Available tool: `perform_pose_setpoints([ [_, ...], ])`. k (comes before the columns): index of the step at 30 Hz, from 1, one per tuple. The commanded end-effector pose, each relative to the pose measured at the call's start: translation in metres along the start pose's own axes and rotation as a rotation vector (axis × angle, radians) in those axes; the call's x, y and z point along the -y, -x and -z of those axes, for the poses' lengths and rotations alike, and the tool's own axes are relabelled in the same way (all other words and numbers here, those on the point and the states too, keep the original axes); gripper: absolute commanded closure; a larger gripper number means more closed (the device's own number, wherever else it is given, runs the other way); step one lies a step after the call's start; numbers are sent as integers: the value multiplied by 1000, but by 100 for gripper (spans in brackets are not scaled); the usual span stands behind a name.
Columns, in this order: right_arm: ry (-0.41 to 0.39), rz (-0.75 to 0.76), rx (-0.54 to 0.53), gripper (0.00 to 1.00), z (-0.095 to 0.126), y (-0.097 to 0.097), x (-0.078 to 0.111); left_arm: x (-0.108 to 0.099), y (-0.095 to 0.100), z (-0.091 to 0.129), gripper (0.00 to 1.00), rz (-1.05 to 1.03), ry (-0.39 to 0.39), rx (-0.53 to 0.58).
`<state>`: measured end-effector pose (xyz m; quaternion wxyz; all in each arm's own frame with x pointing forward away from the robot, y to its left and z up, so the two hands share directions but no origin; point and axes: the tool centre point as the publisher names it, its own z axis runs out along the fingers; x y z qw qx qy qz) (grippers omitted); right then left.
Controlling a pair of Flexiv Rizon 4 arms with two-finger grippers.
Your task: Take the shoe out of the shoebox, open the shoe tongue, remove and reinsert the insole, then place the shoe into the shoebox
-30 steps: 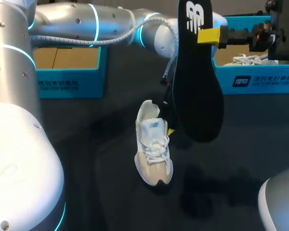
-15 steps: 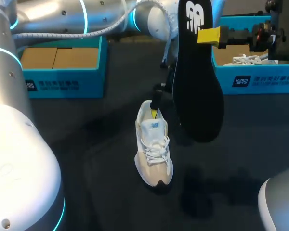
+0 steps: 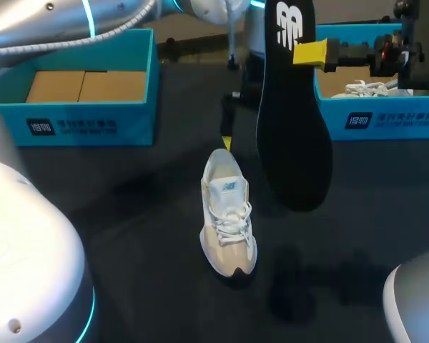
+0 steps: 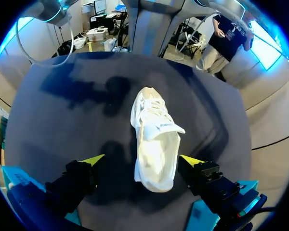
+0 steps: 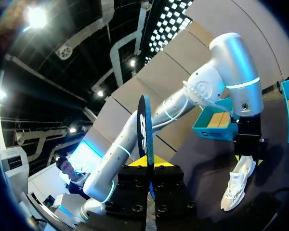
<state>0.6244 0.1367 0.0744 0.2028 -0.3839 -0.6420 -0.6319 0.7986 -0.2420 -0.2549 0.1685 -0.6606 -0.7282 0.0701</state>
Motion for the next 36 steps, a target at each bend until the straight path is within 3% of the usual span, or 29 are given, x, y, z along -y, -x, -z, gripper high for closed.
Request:
perform_pose_setpoints([
  [1,-4,-2,2,100,-5,0,-4,11,-13,17,0,5,99,126],
  [9,22,-75,59,100,4,16,-17,23,-21,55,0,-26,170,267],
  [21,33,-90,80,100,30,52,-57,47,-45,98,0,-94,206,470],
  [36,5,-202,151,100,54,89,-81,65,-65,131,0,-122,270,620],
])
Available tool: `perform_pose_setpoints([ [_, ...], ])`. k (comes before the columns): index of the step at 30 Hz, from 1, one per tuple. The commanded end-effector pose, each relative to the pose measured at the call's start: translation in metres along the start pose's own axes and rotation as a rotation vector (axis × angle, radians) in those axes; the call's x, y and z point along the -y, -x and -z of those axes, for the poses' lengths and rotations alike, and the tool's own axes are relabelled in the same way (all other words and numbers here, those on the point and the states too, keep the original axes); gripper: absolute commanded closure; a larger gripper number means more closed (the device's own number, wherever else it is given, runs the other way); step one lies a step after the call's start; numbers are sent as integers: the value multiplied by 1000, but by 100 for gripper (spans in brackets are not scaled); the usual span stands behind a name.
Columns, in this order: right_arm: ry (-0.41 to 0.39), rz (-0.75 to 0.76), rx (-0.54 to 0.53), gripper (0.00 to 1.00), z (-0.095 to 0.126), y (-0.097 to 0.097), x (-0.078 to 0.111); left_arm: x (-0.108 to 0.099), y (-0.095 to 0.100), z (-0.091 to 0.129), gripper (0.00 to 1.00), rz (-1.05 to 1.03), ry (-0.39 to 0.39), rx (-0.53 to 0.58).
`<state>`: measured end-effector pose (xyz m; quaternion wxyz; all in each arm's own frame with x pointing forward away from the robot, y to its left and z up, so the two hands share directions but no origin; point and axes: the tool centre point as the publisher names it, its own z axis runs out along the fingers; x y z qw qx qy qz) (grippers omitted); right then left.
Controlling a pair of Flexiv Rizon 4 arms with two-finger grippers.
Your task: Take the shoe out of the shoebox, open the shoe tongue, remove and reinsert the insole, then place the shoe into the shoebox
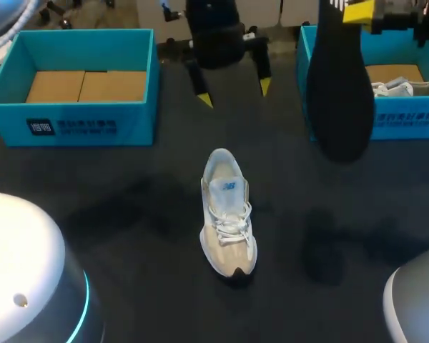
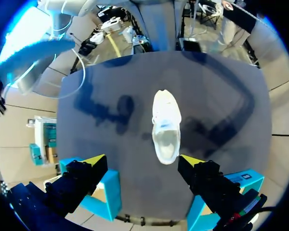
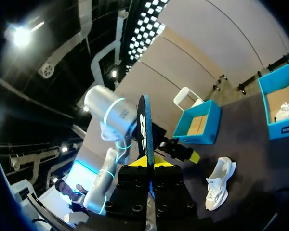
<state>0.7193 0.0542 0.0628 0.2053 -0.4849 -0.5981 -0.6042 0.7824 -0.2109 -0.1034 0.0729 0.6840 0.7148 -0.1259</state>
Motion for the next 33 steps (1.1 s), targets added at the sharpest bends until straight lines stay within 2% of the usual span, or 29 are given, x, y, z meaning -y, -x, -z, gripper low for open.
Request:
perform_pose_setpoints([
  [1,-53,-20,28,100,-3,-1,-10,5,-9,4,0,1,34,197],
  [17,-53,-20,28,100,-3,-1,-10,5,-9,4,0,1,34,197],
  [21,-49,-37,26,100,-6,1,-11,0,-10,8,0,26,77,326],
  [25,-56,-77,25,100,-19,7,-17,0,-9,15,0,8,124,397],
  [33,-20,-187,20,100,-40,20,-28,-2,-12,21,0,-14,203,573],
])
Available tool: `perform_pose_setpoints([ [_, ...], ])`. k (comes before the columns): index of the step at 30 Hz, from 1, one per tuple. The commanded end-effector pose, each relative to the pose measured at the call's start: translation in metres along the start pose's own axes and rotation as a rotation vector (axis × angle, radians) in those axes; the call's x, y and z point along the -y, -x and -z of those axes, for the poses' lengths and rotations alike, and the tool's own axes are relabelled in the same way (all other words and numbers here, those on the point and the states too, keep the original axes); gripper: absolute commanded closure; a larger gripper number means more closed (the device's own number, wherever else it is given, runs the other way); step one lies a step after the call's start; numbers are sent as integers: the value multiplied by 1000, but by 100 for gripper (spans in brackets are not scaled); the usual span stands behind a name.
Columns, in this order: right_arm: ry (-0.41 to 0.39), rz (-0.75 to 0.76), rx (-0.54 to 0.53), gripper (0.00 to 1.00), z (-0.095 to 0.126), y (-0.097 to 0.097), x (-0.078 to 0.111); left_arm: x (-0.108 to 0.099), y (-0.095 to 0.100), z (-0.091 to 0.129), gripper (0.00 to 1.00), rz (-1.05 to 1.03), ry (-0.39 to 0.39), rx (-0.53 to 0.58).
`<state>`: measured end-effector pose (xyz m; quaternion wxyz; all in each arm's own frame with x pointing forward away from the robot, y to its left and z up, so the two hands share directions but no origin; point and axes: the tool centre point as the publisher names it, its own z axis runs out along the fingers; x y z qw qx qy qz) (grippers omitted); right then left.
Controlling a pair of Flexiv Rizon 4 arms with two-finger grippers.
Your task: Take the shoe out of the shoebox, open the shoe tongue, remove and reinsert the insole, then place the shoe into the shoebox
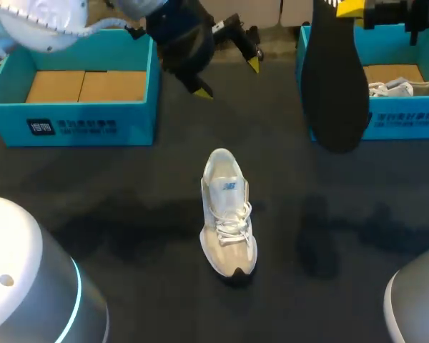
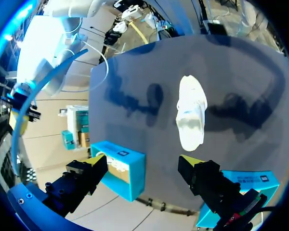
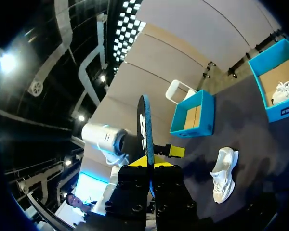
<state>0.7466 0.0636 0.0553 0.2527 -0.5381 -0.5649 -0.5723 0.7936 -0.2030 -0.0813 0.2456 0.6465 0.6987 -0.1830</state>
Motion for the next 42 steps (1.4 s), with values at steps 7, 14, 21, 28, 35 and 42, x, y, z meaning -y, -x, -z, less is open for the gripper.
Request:
perform_pose_setpoints([
  [7,-26,-111,-16,100,-39,10,-22,7,-10,10,0,-6,72,354],
  [14,-57,-178,-28,100,-53,18,-24,3,-10,13,0,4,72,400],
  [21,-93,-219,-52,100,-64,22,-27,5,-14,22,0,6,103,467],
  [28,-104,-236,-12,100,-69,26,-27,-1,-14,30,0,28,116,510],
  [35,-104,-236,-12,100,-69,26,-27,-5,-12,36,0,50,116,532],
  [42,-104,-236,-12,100,-69,26,-27,-5,-14,38,0,76,118,644],
])
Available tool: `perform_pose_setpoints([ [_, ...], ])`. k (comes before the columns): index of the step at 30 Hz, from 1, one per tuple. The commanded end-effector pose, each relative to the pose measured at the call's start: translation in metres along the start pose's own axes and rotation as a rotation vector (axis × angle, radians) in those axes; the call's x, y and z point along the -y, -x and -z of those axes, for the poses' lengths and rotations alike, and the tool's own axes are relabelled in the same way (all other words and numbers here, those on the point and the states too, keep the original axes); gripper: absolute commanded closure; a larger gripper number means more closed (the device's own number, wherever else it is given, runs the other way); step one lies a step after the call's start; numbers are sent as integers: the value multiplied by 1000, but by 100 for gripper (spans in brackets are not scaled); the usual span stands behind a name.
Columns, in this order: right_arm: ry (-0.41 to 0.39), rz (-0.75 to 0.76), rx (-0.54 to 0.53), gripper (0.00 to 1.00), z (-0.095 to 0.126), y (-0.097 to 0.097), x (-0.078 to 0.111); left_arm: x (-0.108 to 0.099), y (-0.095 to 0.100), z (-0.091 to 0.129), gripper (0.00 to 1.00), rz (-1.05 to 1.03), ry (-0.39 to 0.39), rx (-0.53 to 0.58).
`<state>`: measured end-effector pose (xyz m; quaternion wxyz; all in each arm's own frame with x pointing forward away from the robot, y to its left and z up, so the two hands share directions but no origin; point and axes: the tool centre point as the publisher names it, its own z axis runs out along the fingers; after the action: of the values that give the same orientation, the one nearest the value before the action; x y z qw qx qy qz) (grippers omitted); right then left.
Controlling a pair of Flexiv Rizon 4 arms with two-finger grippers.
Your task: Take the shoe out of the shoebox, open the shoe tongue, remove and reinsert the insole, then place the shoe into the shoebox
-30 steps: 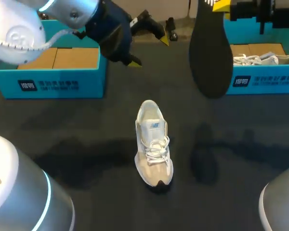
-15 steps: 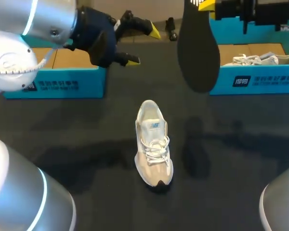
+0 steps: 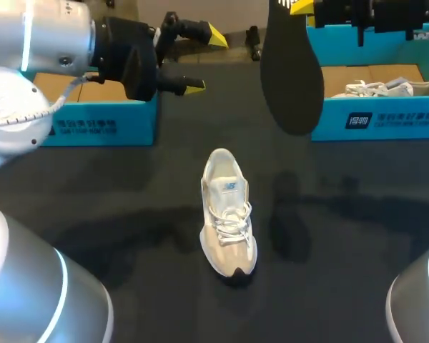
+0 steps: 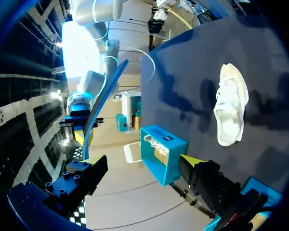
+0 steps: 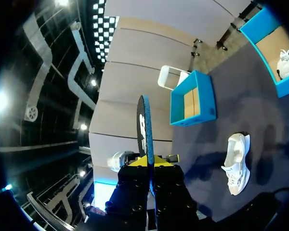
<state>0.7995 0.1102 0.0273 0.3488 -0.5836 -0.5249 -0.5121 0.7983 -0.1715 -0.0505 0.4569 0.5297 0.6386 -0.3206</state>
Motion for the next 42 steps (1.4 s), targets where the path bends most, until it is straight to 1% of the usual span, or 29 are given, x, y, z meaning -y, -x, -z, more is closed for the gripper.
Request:
perform_pose_setpoints([
  [1,-1,-1,0,100,-2,0,-1,5,-7,0,0,7,-5,101],
  [3,-4,-9,-6,100,-6,3,-2,7,-5,-1,0,3,-20,121],
  [10,-15,-150,64,100,-35,22,-4,11,1,-5,0,-29,-32,186],
  [14,-38,-212,79,100,-49,31,-3,13,7,-5,0,-44,-41,223],
  [18,-47,-297,90,100,-63,39,-6,15,11,-8,0,-57,-52,253],
  [22,-74,-353,99,100,-76,43,-11,18,12,-12,0,-64,-69,273],
  [28,-89,-382,114,100,-91,44,-16,20,17,-21,0,-61,-85,308],
  [34,-93,-381,121,100,-96,43,-16,19,18,-33,0,-60,-90,312],
  [36,-93,-383,122,100,-96,43,-16,20,18,-34,12,-59,-93,312],
  [37,-91,-383,122,100,-95,43,-16,20,18,-34,15,-59,-95,314],
  [40,-85,-387,119,100,-94,45,-16,21,18,-34,38,-55,-97,317],
  [41,-84,-388,118,100,-94,46,-16,21,17,-34,54,-54,-97,318],
  [42,-83,-389,117,100,-94,47,-16,21,16,-34,59,-51,-98,318],
])
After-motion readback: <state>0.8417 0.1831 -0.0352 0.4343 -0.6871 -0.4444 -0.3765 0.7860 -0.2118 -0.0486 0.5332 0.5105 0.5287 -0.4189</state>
